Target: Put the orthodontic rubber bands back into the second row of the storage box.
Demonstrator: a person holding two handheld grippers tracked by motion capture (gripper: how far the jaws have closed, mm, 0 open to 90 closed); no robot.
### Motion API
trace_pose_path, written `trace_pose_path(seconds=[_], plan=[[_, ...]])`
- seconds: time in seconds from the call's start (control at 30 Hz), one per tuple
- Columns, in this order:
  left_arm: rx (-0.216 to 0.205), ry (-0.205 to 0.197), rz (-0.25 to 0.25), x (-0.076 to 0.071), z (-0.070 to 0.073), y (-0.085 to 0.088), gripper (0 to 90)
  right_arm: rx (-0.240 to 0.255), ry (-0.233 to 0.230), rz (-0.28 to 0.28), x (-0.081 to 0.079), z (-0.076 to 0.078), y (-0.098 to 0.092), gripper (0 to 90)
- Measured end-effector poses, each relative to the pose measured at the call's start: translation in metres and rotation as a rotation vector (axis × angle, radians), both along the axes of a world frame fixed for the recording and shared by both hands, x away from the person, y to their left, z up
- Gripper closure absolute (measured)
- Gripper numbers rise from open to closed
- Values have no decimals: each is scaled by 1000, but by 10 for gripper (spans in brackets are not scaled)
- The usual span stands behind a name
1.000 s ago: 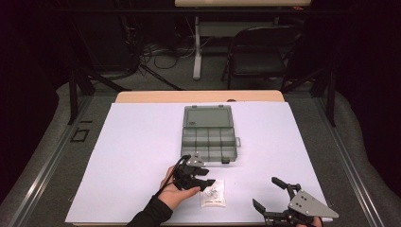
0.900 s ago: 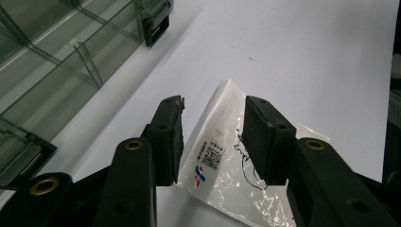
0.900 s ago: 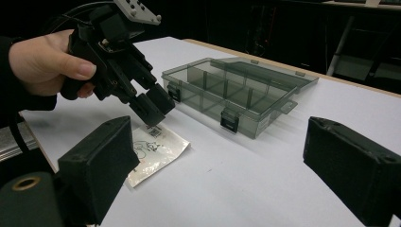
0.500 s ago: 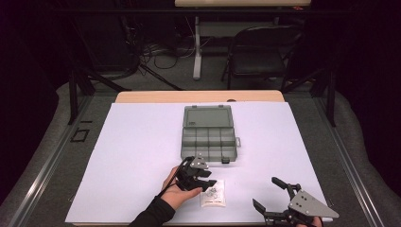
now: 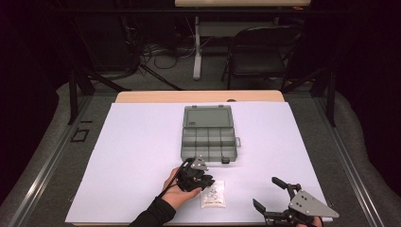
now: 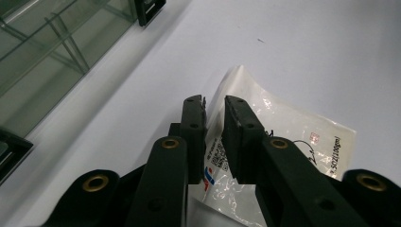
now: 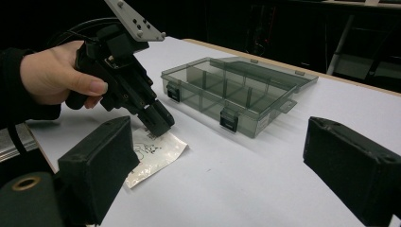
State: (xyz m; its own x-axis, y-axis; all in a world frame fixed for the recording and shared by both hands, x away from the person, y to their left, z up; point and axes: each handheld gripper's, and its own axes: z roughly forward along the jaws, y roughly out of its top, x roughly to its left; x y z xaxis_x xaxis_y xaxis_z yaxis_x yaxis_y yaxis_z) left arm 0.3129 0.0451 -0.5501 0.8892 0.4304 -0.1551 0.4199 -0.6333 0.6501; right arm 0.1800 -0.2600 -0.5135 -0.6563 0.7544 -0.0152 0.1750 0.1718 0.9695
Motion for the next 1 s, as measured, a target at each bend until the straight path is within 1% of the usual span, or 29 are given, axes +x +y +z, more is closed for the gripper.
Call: trace_pose_path(seconds=[0.13, 0.17, 0.5, 0.7, 0.73, 0.77, 0.8, 1.0], plan=[[0, -6, -10, -1, -1, 0, 819, -2, -1, 1, 0, 0, 0, 91], [8, -16, -8, -1, -1, -1, 827, -3, 0, 0, 0, 0, 0, 91], [7, -22, -26, -2, 1, 1, 887, -2, -1, 0, 0, 0, 0, 91], [-6, -26, -34, -3, 6, 4, 895, 0, 4, -5, 0, 0, -1, 91], [-17, -23, -36, -4, 7, 5, 895, 0, 3, -5, 0, 0, -1, 91], [-16, -29, -33, -4, 9, 6, 896, 0, 3, -5, 0, 0, -1, 91], [-22, -28, -39, -4, 10, 7, 896, 0, 2, -5, 0, 0, -1, 91], [-51, -52, -37, -7, 23, 14, 896, -4, -3, -6, 0, 0, -1, 91]])
